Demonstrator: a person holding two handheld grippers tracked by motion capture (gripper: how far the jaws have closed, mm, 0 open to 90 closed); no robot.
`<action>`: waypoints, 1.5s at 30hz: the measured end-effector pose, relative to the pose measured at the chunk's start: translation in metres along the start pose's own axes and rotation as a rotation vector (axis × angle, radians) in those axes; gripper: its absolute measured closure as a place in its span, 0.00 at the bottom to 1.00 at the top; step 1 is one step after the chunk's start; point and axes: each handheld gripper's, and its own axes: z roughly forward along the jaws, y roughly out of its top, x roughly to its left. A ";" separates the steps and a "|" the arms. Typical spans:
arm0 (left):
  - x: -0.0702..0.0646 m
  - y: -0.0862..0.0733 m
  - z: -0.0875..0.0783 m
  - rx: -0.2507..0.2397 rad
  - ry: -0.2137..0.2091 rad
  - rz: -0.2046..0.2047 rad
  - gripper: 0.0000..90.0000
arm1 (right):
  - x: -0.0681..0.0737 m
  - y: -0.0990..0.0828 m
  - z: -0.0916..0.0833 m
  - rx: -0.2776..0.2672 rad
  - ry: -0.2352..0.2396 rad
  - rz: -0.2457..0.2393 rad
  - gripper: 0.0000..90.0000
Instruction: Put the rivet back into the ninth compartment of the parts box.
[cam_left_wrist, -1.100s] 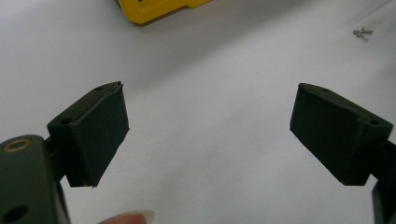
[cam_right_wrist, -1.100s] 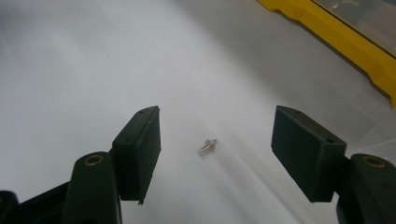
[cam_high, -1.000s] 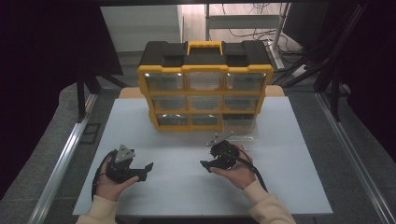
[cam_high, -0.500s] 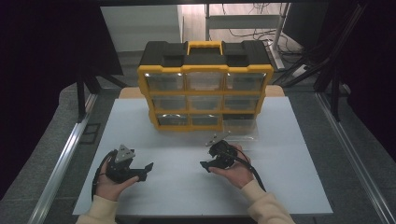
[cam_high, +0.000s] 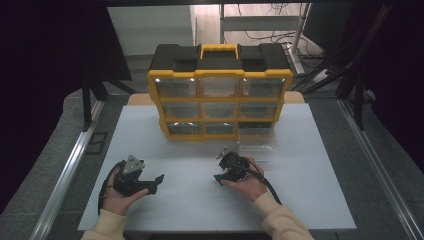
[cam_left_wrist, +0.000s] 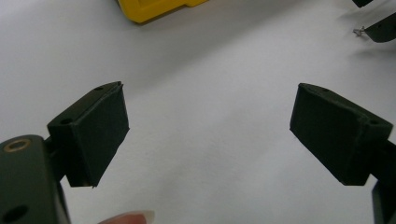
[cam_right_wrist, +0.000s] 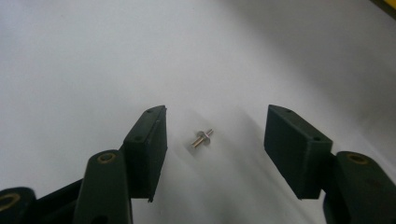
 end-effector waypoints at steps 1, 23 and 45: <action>0.000 0.000 0.000 0.000 0.000 0.000 0.13 | 0.000 0.000 0.000 0.003 -0.001 -0.002 0.46; 0.000 0.000 0.000 0.000 -0.001 0.000 0.13 | 0.003 0.000 0.003 0.049 0.018 -0.018 0.77; 0.000 0.000 0.000 0.002 0.001 0.002 0.13 | 0.000 -0.001 0.001 0.057 0.038 -0.013 0.96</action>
